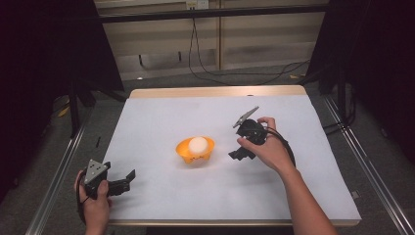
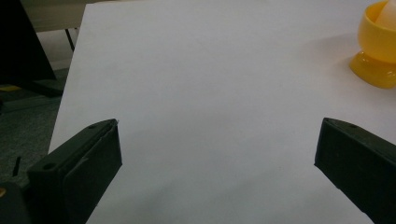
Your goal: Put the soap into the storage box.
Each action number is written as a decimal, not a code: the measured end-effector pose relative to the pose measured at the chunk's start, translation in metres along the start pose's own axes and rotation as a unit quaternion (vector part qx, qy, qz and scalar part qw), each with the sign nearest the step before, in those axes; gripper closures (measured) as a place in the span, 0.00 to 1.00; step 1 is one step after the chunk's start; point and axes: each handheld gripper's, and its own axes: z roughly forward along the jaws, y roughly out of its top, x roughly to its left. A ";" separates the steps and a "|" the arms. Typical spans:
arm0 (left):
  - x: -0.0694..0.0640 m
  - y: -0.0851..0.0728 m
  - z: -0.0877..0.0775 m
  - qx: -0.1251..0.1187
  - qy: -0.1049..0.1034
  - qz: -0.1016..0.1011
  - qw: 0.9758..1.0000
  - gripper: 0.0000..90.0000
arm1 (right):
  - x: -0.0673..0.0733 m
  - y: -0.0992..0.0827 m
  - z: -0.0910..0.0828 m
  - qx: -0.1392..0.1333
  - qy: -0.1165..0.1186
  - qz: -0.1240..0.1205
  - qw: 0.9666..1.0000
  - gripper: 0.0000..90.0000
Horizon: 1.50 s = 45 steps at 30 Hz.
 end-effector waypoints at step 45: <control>0.000 0.000 0.000 0.000 0.003 0.001 1.000 0.00 | -0.034 -0.111 -0.030 -0.031 -0.044 0.085 0.995 0.00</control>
